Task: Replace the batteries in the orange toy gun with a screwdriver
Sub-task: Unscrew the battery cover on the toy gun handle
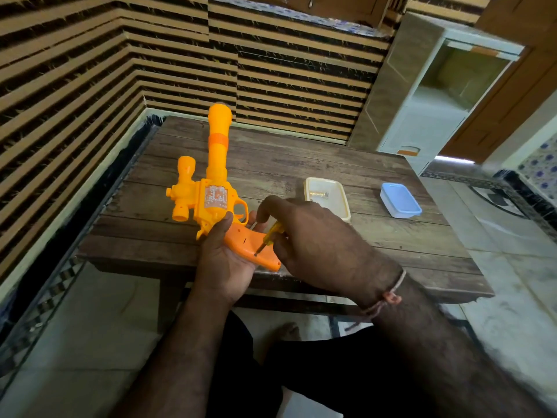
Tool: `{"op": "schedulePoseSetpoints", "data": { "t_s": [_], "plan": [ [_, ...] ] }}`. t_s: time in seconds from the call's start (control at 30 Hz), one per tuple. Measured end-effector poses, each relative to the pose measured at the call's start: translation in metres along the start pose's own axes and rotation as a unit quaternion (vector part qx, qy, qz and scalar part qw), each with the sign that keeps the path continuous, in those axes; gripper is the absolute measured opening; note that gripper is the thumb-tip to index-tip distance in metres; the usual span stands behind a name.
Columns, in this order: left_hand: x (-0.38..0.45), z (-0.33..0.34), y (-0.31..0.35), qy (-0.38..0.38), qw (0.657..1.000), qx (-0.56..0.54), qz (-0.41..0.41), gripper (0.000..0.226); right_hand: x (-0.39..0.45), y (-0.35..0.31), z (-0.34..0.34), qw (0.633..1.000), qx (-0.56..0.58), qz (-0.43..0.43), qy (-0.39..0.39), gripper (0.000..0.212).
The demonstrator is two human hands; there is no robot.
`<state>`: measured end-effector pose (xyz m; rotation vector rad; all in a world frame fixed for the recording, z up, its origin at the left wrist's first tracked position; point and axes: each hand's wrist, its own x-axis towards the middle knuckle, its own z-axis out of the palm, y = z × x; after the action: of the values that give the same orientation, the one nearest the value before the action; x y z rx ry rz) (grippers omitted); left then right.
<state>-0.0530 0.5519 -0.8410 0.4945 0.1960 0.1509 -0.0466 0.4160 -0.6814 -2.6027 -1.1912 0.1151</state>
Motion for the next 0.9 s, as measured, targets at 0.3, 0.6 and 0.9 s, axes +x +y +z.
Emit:
{"op": "schedulePoseSetpoints", "data": {
  "t_s": [0.3,0.6,0.9],
  "plan": [
    [0.0006,0.0018,-0.0007,-0.001,1.000,-0.015,0.007,0.062,0.0008,-0.0009,0.0044,0.999,-0.042,-0.001,0.021,0.024],
    [0.0025,0.0012,0.0027,-0.011,0.999,-0.039,-0.018,0.100,0.0006,0.0001,-0.0025,0.999,-0.040,0.012,-0.006,0.026],
    [-0.0010,0.0017,0.0016,-0.006,0.999,-0.029,-0.014,0.071,0.0056,-0.0031,-0.0019,1.000,-0.009,-0.025,0.005,0.032]
  ]
}}
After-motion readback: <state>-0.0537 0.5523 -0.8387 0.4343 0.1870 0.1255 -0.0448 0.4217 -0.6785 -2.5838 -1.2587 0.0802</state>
